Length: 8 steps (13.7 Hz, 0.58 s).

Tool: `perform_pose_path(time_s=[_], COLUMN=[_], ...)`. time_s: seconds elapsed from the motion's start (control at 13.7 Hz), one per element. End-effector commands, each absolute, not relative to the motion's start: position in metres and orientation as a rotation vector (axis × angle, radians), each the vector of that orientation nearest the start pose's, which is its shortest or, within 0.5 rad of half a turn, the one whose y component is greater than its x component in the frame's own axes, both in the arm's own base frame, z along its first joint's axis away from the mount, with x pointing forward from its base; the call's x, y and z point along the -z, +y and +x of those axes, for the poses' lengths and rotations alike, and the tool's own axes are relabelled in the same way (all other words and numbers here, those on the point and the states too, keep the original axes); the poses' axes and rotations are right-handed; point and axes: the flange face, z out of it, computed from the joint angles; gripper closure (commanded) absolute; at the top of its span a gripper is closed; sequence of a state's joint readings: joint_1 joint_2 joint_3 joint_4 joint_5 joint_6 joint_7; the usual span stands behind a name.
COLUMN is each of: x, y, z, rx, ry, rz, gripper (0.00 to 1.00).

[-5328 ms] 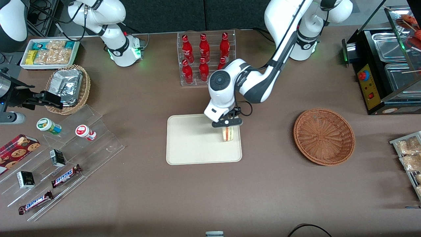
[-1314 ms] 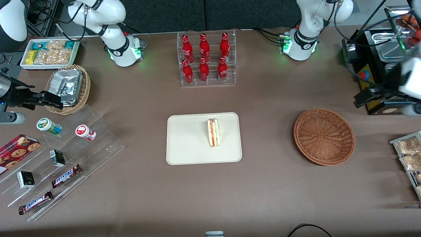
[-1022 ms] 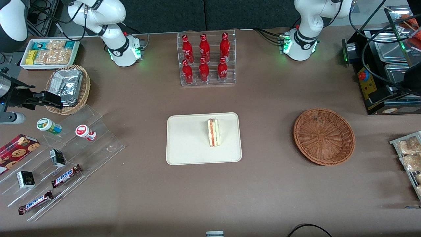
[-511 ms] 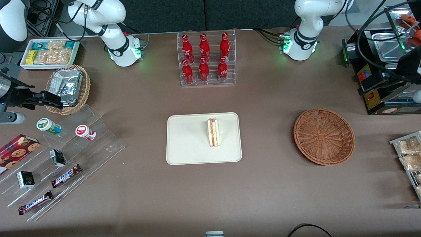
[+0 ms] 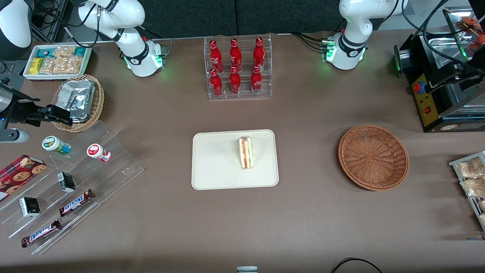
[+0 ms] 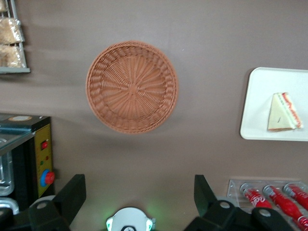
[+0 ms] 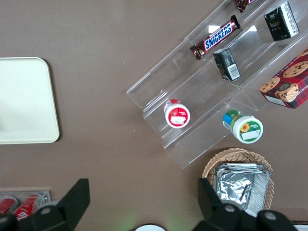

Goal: Place sandwich from basket to tray

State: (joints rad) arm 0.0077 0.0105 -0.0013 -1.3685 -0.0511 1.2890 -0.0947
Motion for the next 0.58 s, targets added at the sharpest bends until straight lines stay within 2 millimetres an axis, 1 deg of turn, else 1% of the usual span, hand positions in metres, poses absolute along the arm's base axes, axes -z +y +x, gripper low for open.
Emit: perform_pose_path(time_s=[0.0, 0.36, 0.51], x=[-0.69, -0.688, -0.676], y=[-0.017, -0.017, -0.013], z=[0.512, 0.514, 0.52], rx=[-0.189, -0.198, -0.237], ry=[-0.073, -0.067, -0.079], rz=[-3.127, -3.14, -3.136], gripper=[0.01, 0.01, 0.01])
